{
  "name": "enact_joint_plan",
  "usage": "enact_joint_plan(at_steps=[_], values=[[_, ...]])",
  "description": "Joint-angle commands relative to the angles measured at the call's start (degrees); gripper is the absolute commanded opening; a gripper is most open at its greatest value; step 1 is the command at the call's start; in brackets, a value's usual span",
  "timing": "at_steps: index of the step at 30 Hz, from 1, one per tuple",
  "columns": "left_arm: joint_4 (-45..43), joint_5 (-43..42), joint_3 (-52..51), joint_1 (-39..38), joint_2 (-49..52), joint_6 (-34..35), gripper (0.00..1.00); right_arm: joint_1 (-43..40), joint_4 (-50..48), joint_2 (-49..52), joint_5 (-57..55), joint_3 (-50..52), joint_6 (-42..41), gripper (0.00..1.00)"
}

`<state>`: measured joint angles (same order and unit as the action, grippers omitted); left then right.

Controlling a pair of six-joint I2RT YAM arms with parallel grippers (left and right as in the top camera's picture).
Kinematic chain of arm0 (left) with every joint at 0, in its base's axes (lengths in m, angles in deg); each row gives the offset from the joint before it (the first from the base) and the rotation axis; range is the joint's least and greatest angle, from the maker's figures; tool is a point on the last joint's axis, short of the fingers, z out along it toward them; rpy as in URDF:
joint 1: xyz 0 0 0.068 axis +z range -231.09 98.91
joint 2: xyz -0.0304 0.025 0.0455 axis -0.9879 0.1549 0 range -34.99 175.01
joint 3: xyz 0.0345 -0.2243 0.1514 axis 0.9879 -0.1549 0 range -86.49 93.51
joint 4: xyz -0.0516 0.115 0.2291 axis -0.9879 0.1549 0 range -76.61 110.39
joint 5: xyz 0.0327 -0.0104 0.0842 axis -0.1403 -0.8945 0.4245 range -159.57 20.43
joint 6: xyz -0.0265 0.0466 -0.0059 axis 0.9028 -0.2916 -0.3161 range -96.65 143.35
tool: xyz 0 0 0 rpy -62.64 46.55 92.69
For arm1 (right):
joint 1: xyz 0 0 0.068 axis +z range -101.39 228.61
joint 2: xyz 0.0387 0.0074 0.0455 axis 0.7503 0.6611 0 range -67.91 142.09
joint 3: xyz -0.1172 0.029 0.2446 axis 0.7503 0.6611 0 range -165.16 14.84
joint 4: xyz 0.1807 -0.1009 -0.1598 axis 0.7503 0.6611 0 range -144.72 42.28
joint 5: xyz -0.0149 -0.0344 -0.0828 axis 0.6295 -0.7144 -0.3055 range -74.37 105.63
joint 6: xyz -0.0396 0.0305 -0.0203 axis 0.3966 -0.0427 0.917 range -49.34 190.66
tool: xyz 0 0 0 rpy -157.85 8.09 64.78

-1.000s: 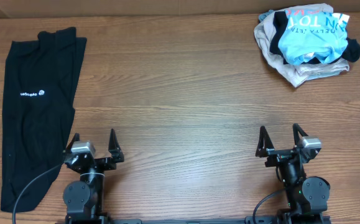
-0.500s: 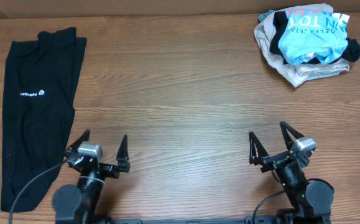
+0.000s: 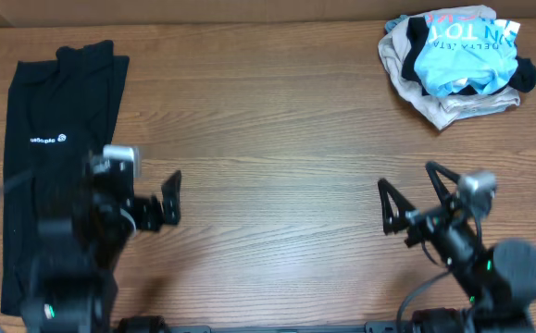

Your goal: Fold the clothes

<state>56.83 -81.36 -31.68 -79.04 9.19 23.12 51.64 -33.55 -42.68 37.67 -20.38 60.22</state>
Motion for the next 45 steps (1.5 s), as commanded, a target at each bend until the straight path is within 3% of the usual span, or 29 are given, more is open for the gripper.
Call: enact_joint_plan(at_steps=[1,8,13,19,24,31,37,41,45], values=[[5.9,3.4,10.7,0.6,9.7,-1.7,1.0,0.2,4.6,11.1,2.6,-9.5,-0.1,1.0],[13.7,1.7,22.4,0.6,24.0,-2.8,1.0,0.2,11.5,34.3,10.9,-23.5,-0.1,1.0],[12.3,1.8,22.6,0.6,28.8,-2.8,1.0,0.2,2.8,46.1,21.0,-24.7,-0.3,1.0],[7.2,8.9,22.6,0.7,36.2,-1.7,1.0,0.3,-7.3,57.8,32.3,-24.7,-0.3,0.98],[6.4,20.3,22.6,1.9,44.9,9.7,1.0,2.5,-8.7,65.2,30.2,-24.7,-0.3,0.86],[6.0,23.1,22.6,7.5,55.1,15.8,0.97,9.7,-10.1,71.9,21.2,-24.7,-0.3,0.84],[1.5,25.5,22.6,12.7,60.2,15.9,0.93,17.0,-13.3,73.4,13.4,-24.7,-0.3,0.82],[-4.7,25.9,22.6,14.9,62.8,15.1,0.82,20.5,-13.8,73.5,7.1,-24.7,-0.3,0.8],[-9.5,28.8,22.6,15.6,66.7,14.4,0.8,22.2,-13.8,73.5,3.5,-24.7,-0.3,0.79]])
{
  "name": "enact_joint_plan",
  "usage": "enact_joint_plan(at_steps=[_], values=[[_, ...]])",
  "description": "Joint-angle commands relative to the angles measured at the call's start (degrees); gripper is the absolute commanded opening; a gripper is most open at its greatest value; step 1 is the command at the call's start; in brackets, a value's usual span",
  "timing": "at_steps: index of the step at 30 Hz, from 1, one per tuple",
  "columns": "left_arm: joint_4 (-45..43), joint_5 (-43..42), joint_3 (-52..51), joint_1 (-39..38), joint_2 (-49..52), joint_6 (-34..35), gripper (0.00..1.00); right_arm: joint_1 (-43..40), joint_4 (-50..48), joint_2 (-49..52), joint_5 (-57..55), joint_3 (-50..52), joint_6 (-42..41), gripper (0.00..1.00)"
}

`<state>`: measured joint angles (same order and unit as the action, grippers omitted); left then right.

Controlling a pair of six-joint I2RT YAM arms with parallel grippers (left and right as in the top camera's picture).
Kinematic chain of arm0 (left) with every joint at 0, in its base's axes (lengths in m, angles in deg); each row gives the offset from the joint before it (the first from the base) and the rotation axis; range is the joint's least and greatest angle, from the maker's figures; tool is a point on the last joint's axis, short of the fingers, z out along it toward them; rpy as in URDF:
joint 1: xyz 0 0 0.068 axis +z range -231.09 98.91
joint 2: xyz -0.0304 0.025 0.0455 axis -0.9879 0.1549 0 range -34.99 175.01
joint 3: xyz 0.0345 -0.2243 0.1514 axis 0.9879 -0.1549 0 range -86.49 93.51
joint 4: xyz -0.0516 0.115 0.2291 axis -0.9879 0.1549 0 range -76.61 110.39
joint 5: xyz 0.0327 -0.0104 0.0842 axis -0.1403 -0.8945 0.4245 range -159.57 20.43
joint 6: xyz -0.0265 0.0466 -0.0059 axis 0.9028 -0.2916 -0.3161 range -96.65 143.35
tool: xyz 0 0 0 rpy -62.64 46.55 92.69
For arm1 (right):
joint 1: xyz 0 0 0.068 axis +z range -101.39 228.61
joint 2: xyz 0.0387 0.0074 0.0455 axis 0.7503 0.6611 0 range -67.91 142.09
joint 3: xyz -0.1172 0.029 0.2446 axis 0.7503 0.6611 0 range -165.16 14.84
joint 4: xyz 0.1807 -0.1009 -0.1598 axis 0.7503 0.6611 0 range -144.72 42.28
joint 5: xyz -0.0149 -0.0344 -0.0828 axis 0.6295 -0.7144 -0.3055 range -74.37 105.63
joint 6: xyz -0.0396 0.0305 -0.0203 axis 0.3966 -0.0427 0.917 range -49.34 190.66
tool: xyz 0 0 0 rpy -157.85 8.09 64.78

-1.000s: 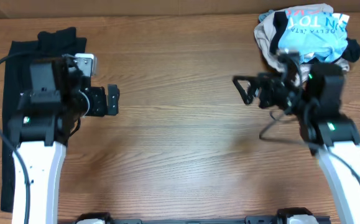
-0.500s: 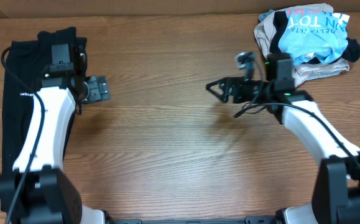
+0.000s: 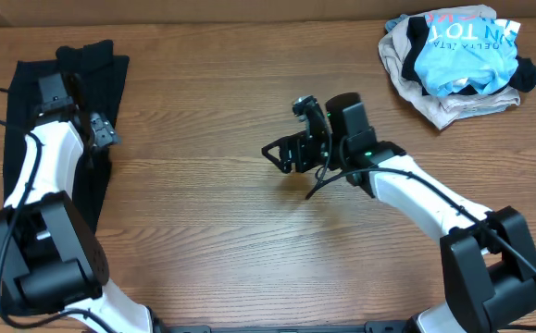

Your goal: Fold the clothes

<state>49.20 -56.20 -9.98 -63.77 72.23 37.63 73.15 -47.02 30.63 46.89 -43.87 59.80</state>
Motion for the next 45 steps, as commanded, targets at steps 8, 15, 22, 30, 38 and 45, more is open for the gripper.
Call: enact_joint_plan(at_steps=[8,15,22,30,38,45], values=[[-6.6,6.5,0.9,0.8,9.1,-0.1,0.76,0.9,-0.4,0.9,-6.8,-1.2,0.1,0.77],[-7.6,6.5,0.9,0.7,9.3,-0.1,0.34,0.9,-0.8,1.5,-7.3,-1.2,0.1,0.75],[-6.5,4.6,1.5,0.3,9.2,-0.1,0.04,0.9,-0.9,1.5,-7.3,-1.2,0.1,0.73],[5.1,-4.9,12.4,-5.5,9.2,-0.1,0.04,-0.4,-1.2,0.9,-7.2,-1.4,-1.3,0.68],[12.3,-11.7,19.5,-19.3,9.2,-0.2,0.04,-8.9,3.5,-5.5,-5.2,-1.4,-3.1,0.67],[13.5,-17.4,19.5,-33.1,9.2,-0.1,0.04,-20.2,11.9,-14.3,-4.0,-1.4,-3.1,0.67]])
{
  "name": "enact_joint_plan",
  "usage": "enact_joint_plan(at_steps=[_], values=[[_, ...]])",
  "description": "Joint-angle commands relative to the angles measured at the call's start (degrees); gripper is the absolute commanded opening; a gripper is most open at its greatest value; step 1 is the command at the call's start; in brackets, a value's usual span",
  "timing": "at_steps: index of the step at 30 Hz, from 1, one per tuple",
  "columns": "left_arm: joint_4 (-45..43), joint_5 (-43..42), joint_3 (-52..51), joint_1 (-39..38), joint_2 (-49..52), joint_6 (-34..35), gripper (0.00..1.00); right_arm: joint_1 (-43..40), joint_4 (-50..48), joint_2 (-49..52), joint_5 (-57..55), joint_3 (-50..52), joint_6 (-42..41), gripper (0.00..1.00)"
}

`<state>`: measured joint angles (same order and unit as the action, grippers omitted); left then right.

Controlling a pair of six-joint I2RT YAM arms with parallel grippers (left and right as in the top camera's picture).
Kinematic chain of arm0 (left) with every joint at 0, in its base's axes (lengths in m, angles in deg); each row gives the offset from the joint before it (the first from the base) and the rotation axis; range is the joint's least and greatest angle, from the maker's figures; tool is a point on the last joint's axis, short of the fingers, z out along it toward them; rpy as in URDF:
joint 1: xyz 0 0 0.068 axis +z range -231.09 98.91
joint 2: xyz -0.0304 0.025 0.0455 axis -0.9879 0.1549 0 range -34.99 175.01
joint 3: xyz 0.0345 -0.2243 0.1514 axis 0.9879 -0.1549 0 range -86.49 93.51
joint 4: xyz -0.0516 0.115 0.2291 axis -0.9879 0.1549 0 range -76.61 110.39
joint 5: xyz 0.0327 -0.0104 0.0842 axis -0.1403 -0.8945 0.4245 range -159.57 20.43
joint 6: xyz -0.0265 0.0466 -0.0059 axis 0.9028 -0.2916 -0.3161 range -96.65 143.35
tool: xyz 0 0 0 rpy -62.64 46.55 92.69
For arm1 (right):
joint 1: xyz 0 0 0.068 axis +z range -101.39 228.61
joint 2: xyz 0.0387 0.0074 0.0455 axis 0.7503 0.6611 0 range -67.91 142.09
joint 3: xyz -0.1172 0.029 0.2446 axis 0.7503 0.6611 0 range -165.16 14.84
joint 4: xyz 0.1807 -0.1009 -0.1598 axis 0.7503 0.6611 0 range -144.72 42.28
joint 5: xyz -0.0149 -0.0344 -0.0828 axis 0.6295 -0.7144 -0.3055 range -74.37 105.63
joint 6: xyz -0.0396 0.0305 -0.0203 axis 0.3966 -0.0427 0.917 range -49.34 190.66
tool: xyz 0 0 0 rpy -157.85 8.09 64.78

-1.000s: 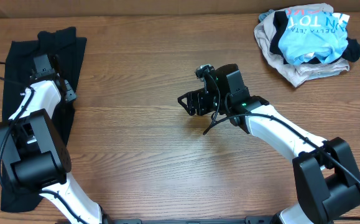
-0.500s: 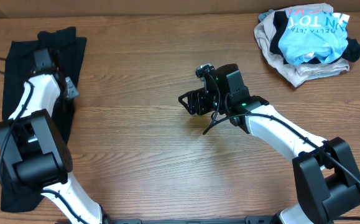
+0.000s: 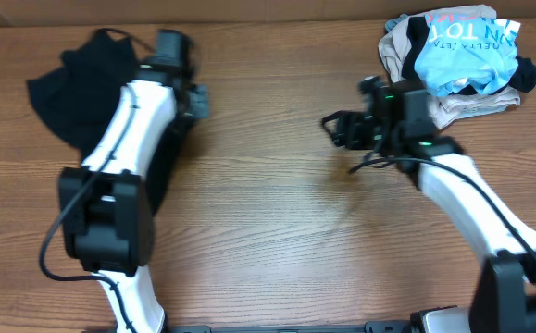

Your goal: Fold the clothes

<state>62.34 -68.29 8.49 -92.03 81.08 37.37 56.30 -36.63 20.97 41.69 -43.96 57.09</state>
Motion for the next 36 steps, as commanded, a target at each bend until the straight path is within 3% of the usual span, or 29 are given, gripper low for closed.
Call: enact_joint_plan(at_steps=[1,9,15,20,24,27,36], values=[[0.3,-6.2,1.0,-6.7,0.4,0.2,0.04,-4.5,2.4,-5.6,1.2,-1.3,-0.4,0.67],[1.2,-10.4,1.3,-22.1,0.4,0.2,0.04,-12.6,9.3,-13.3,1.2,-1.3,-0.2,0.68],[12.1,-18.9,5.8,-27.0,0.4,0.1,0.04,-13.4,12.1,-15.0,1.2,-1.3,0.2,0.68],[28.6,-16.3,12.3,-25.5,0.4,-1.7,0.04,-13.4,11.8,-15.0,1.2,-1.3,0.2,0.69],[36.2,-6.5,17.0,-22.3,0.4,-2.2,0.04,-13.3,10.8,-14.9,1.5,-1.3,0.0,0.68],[38.9,-1.3,20.3,-19.1,0.4,-0.4,0.04,-12.3,9.1,-14.3,1.4,-1.3,0.0,0.68],[45.0,-0.9,34.8,-12.9,0.4,0.4,0.04,-0.8,-6.3,-4.7,-4.7,-1.3,-3.4,0.67]])
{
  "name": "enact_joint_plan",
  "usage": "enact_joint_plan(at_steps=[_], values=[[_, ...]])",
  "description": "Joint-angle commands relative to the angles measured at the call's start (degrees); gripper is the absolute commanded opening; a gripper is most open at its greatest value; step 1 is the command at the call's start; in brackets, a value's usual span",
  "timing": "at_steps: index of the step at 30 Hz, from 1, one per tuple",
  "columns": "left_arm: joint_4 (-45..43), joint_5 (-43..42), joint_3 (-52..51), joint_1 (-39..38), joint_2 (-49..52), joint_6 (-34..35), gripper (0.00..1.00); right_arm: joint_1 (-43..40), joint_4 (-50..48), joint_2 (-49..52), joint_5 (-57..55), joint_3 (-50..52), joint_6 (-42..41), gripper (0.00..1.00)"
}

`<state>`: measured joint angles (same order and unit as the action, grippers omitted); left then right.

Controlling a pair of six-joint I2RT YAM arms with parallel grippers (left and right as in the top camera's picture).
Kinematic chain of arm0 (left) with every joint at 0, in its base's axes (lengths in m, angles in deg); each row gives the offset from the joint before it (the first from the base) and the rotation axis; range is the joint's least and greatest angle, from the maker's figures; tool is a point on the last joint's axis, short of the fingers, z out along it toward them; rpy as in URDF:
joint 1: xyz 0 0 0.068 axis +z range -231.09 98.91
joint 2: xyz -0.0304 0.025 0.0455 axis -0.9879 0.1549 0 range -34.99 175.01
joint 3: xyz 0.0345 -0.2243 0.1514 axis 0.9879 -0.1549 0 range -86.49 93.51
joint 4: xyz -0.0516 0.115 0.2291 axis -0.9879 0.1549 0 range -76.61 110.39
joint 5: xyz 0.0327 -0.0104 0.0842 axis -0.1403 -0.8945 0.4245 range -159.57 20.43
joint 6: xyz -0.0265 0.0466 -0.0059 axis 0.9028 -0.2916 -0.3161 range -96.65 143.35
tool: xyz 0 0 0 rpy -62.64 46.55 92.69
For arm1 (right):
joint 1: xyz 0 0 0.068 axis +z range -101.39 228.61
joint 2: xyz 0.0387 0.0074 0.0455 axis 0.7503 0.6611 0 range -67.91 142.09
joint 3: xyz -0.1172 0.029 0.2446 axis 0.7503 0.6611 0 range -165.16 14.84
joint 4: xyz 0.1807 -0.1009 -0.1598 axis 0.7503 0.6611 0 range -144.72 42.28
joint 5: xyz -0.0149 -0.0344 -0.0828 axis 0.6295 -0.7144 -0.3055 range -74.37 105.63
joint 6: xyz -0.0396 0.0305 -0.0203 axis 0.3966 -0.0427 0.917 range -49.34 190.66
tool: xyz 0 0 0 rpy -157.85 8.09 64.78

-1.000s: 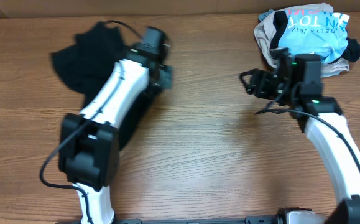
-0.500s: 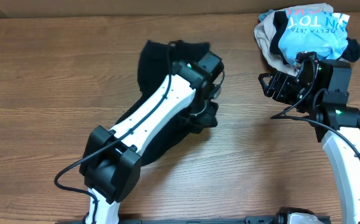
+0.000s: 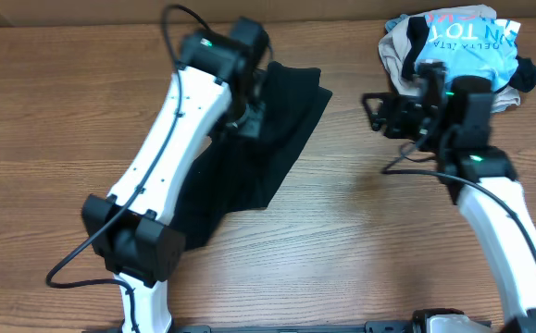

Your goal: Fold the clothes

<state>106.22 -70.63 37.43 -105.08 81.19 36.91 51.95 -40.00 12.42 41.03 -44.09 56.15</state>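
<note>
A black garment [image 3: 277, 139] lies slanted across the table, from the far middle down toward the near left. My left gripper [image 3: 249, 109] sits on its upper part and appears shut on the cloth; black fingers against black fabric hide the exact hold. A pile of clothes [image 3: 457, 60], light blue, beige and black, sits at the far right corner. My right gripper [image 3: 377, 113] hovers open just left of that pile with nothing between its fingers.
The left arm's white links [image 3: 161, 176] stretch diagonally over the table's left half and cover part of the garment. The right arm [image 3: 490, 199] runs along the right side. Bare wooden tabletop [image 3: 360, 240] shows between the arms.
My left gripper has moved right, and the black garment has come with it from the far left corner to the table's far middle, now stretched out. My right gripper has shifted right, closer to the pile.
First both arms were near the front edge and the black garment lay flat along the left side. Then the left gripper was over its upper part and the right gripper at the centre. Later the garment was bunched at the far left; now it lies toward the middle.
</note>
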Motion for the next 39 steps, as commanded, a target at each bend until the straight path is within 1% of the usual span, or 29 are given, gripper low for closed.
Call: enact_joint_plan(at_steps=[1,5,6,11,15,19,23,26,29,31,33,36,37,39], values=[[1.6,1.5,7.6,0.1,0.3,0.8,0.04,4.8,-5.0,5.3,-5.1,-1.2,-3.4,0.67],[3.3,1.4,13.4,0.0,0.3,0.8,0.04,8.9,-13.6,12.0,-10.5,-1.2,-8.6,0.66],[4.0,1.4,14.6,0.0,0.3,0.8,0.04,9.7,-15.9,13.8,-11.8,-1.2,-10.6,0.64],[3.9,1.5,15.8,0.0,0.3,0.8,0.04,11.6,-22.1,20.7,-12.7,-1.2,-17.5,0.57],[3.3,1.5,15.8,0.0,0.3,0.8,0.04,13.3,-25.5,26.2,-12.5,-1.2,-23.1,0.48],[2.4,1.7,15.8,0.0,0.3,0.7,0.04,15.5,-29.1,30.9,-12.3,-1.2,-26.2,0.43],[1.5,1.7,15.8,0.1,0.3,0.6,0.04,17.7,-29.3,33.9,-11.3,-1.2,-28.7,0.38],[0.9,1.7,15.8,0.1,0.3,0.6,0.04,18.9,-28.7,35.5,-11.5,-1.2,-31.0,0.32],[0.7,2.1,15.8,0.1,0.3,0.6,0.04,19.2,-23.5,35.8,-12.7,-1.2,-35.6,0.2],[1.0,3.9,15.8,0.1,0.3,0.6,0.04,19.2,-18.5,35.8,-12.7,-1.2,-38.1,0.15],[1.3,5.3,15.8,0.1,0.3,0.6,0.04,19.2,-14.7,35.8,-12.5,-1.4,-39.0,0.14],[2.1,6.2,15.7,0.1,0.3,0.6,0.04,18.7,-4.9,35.8,-11.6,-4.4,-39.8,0.14],[2.6,6.5,15.7,0.1,0.3,0.6,0.04,18.2,5.2,35.8,-11.7,-8.8,-38.9,0.14],[3.0,7.2,15.7,0.1,0.3,0.6,0.04,18.1,14.5,35.8,-12.8,-13.5,-35.6,0.14]])
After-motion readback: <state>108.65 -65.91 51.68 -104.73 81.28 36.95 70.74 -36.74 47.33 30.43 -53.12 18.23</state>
